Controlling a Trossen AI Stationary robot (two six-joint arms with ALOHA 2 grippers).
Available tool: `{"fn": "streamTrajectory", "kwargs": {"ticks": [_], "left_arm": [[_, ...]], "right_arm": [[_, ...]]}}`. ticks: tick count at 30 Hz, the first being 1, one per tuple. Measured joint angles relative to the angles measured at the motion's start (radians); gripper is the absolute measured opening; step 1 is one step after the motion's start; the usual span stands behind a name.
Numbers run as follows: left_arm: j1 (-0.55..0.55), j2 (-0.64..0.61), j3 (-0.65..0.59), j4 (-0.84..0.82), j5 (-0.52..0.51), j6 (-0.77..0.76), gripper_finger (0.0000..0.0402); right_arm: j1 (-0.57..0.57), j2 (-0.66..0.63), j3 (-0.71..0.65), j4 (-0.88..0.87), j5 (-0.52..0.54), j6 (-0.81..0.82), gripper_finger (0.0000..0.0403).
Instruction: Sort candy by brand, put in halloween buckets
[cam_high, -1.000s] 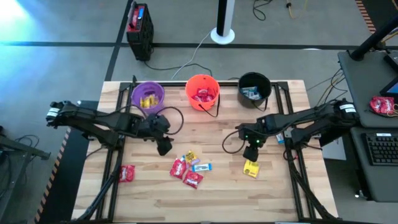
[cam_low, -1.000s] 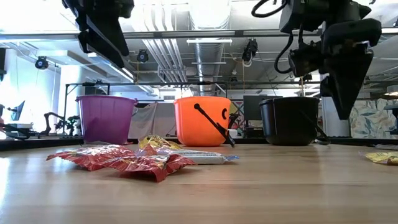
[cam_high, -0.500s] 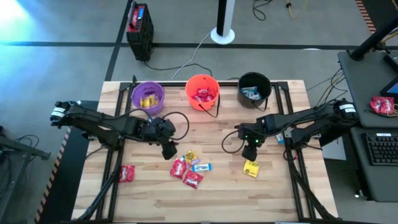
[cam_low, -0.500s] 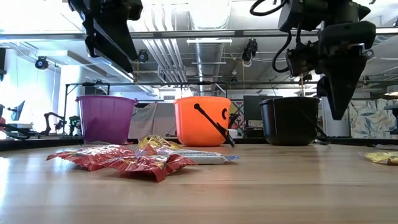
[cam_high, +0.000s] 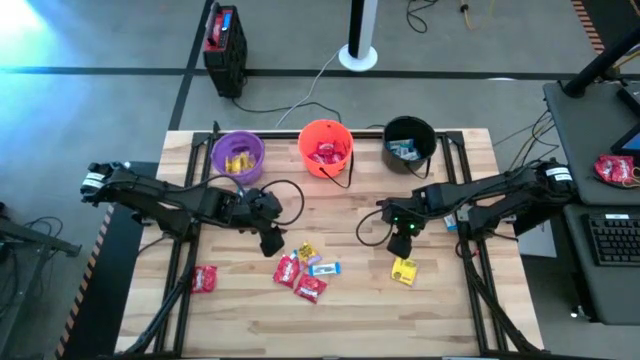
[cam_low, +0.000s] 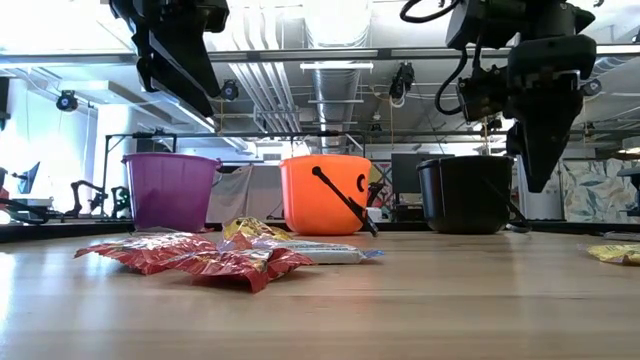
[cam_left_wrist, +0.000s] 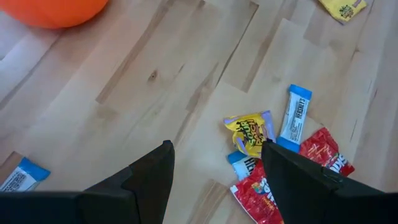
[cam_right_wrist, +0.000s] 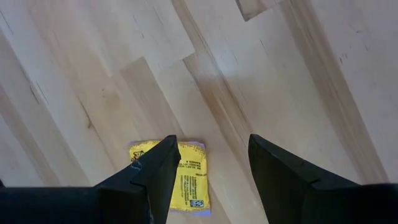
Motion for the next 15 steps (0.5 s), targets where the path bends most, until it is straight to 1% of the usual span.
{"fn": "streamTrajectory", "kwargs": {"ticks": [11,15], "left_arm": [[0.000,0.000,0.000,0.001,-0.001,0.000,0.0224],[0.000,0.000,0.000,0.004,-0.026,0.006,0.0224]], "right_arm": [[0.000,0.000,0.000,0.060,0.000,0.003,0.0187],[0.000,0.000,0.000,0.093,0.000,0.002,0.0187]]}}
